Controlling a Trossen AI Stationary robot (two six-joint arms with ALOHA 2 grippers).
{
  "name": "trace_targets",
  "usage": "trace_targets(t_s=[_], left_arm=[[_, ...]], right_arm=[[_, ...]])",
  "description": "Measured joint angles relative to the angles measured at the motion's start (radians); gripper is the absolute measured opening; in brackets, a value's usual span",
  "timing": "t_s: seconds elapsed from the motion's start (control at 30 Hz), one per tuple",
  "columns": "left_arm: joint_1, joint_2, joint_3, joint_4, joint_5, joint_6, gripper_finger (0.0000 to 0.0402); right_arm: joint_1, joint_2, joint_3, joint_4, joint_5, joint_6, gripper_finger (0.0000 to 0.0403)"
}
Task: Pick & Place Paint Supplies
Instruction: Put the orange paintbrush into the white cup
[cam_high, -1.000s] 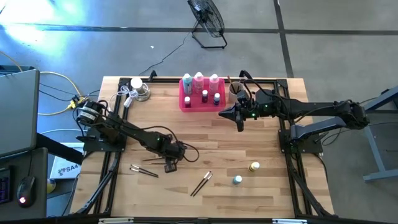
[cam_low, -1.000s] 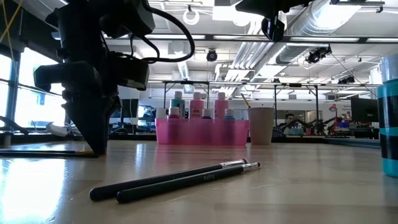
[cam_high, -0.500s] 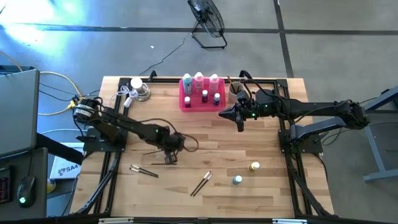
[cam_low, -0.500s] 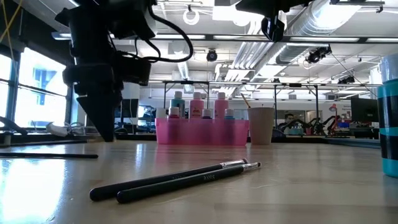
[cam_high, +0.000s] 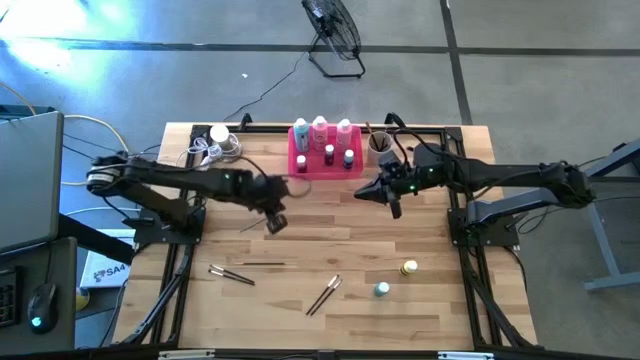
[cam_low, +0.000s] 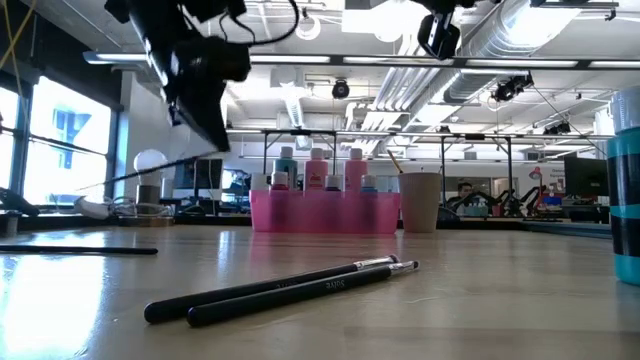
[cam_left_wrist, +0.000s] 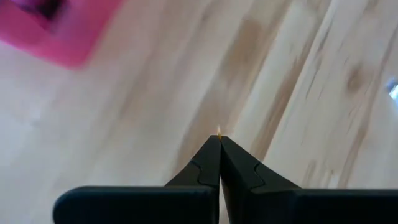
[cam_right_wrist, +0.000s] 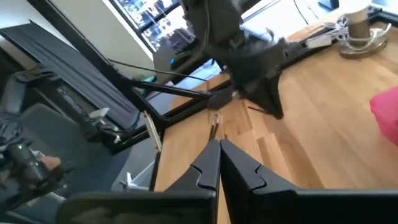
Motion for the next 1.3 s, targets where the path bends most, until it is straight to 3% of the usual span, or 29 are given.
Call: trace_targets(t_s=[0.17, 0.73, 0.87, 1.1, 1.3], left_arm=[[0.057, -0.079, 0.085, 0.004, 0.004, 0.025, 0.0000], [0.089, -0.095, 0.677, 0.172, -0.051, 0.381, 0.0000], [0.089, -0.095, 0.730, 0.169, -0.028, 0.397, 0.0000], [0.088, -0.081, 0.741, 0.181, -0.028, 0.394, 0.0000], [0.088, -0.040, 0.741, 0.183, 0.005, 0.376, 0.0000]], right_arm=[[0.000, -0.036, 0.000, 0.004, 0.005, -0.002, 0.0003], [-0.001, -0.077, 0.000, 0.161, 0.011, -0.048, 0.0003], [-0.001, -0.077, 0.000, 0.231, 0.031, -0.084, 0.0003], [-0.001, -0.053, 0.001, 0.413, 0.199, -0.165, 0.0008], [0.000, 0.015, 0.001, 0.590, 0.203, -0.193, 0.0072]])
